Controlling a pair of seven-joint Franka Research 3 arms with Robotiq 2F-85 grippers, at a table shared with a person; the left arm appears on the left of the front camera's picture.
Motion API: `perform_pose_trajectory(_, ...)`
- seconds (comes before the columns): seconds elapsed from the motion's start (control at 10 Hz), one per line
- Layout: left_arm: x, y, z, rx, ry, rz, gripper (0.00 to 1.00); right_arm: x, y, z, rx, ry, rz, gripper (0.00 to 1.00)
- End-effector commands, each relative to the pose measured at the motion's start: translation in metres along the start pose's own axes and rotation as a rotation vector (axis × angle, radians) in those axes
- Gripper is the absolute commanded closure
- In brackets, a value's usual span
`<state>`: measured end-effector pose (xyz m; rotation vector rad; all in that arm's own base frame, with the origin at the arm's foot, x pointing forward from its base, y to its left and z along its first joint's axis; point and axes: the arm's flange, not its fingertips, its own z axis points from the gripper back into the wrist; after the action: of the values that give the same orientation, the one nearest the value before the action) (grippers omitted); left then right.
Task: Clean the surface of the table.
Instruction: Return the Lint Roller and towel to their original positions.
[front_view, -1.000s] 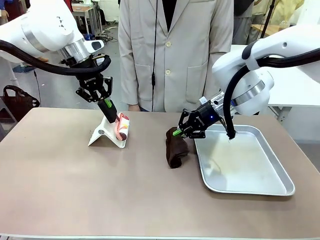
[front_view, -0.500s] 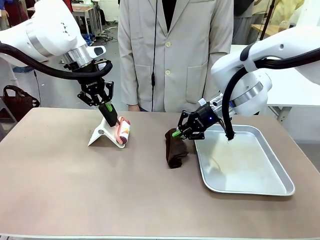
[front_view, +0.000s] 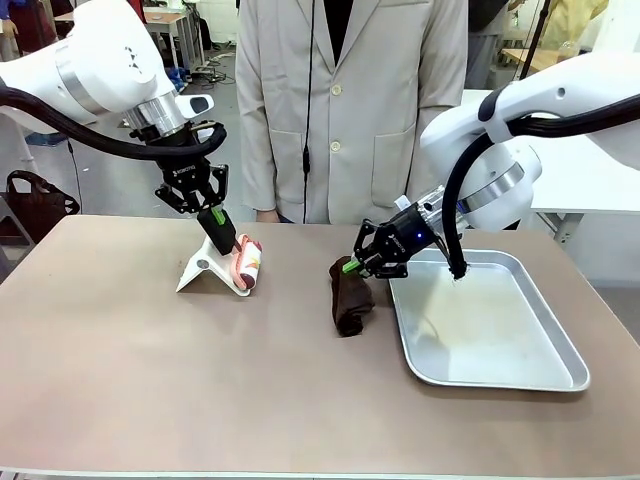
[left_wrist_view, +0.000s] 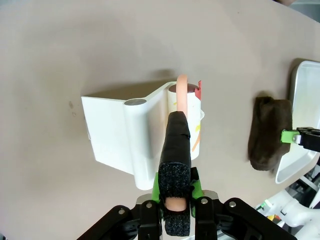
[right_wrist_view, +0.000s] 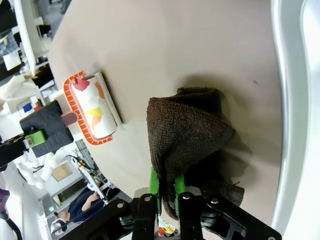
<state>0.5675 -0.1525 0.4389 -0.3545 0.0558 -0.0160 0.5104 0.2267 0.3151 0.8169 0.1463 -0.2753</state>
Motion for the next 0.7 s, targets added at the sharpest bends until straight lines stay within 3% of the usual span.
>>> perform_pose_trajectory(0.0, 0.001, -0.001, 0.001, 0.036, 0.008, 0.029, 0.16, 0.004, 0.004, -0.005, 0.019, 0.016, 0.026, 0.31)
perform_pose_trajectory(0.1, -0.001, -0.001, 0.003, 0.038, 0.001, 0.032, 0.00, 0.005, 0.004, -0.005, 0.020, 0.023, 0.027, 0.00)
perform_pose_trajectory(0.3, -0.007, 0.008, 0.012, 0.032, -0.024, 0.048, 0.00, 0.004, 0.005, -0.005, 0.012, 0.027, 0.030, 0.00)
perform_pose_trajectory(0.4, -0.012, 0.015, 0.017, 0.026, -0.037, 0.060, 0.00, 0.004, 0.006, -0.005, 0.001, 0.028, 0.032, 0.05)
perform_pose_trajectory(0.6, -0.025, 0.027, 0.022, 0.023, -0.046, 0.073, 0.00, 0.004, 0.011, -0.005, -0.044, 0.027, 0.026, 0.00)
